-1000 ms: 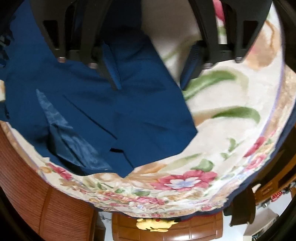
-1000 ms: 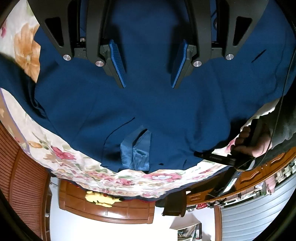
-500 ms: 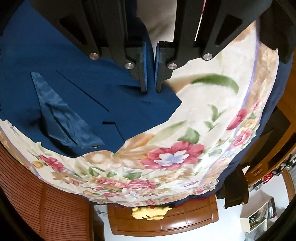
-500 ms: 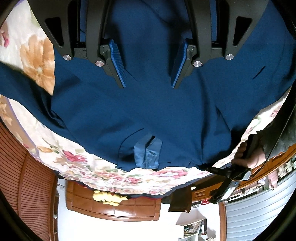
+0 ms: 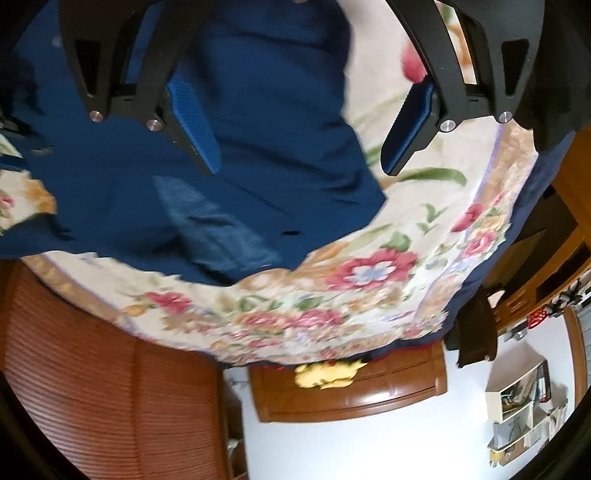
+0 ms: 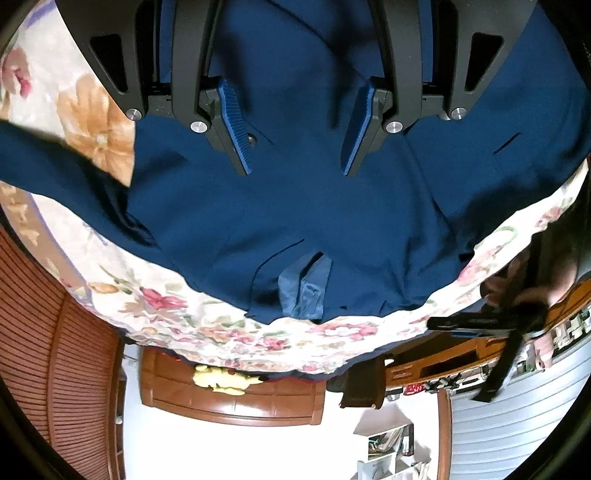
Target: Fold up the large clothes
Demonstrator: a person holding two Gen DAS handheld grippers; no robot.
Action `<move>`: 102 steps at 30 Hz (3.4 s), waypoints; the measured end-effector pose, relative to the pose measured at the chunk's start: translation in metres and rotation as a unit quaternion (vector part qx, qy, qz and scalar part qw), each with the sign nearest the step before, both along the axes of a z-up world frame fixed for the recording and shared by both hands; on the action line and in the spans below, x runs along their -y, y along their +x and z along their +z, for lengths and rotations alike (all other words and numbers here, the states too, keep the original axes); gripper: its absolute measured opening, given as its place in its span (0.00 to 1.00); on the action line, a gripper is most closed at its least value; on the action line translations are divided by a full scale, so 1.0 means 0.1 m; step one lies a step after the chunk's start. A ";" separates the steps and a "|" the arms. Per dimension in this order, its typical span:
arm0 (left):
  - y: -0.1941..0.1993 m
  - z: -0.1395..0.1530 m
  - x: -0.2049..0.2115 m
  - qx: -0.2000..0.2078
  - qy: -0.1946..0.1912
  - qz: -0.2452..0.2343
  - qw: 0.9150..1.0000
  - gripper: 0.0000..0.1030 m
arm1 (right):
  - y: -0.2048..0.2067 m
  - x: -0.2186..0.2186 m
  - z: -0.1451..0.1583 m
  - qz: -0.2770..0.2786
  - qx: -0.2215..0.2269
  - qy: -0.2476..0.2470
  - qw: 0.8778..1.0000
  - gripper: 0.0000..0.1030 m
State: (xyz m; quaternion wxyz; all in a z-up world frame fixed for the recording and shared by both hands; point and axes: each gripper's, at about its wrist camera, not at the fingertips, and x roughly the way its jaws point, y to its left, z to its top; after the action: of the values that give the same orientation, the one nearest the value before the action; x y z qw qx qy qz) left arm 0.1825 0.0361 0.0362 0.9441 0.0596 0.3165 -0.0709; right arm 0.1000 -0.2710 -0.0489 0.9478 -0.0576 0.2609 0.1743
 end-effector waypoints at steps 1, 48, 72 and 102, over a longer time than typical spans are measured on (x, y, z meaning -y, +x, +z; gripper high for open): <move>-0.05 0.02 0.04 0.004 -0.003 -0.002 1.000 0.87 | -0.02 0.00 0.01 -0.002 0.003 0.001 1.000 0.50; -1.20 -0.52 0.96 0.031 -0.075 -0.030 0.996 0.87 | -0.37 0.48 0.03 -0.088 0.034 -0.006 0.995 0.50; -1.26 -0.51 0.94 0.038 -0.081 -0.036 0.995 0.87 | 0.38 2.19 0.36 -0.304 0.016 -0.089 0.948 0.60; -1.26 -0.50 0.97 0.035 -0.067 -0.043 0.996 0.87 | 0.88 3.01 0.08 -0.384 -0.133 -0.017 0.914 0.11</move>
State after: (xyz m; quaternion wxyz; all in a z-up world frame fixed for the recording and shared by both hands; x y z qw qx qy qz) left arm 0.0565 -0.0613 -0.0142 0.9527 0.0126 0.2746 -0.1297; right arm 0.1876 -0.5721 -0.0407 0.8971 0.0544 0.3895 -0.2012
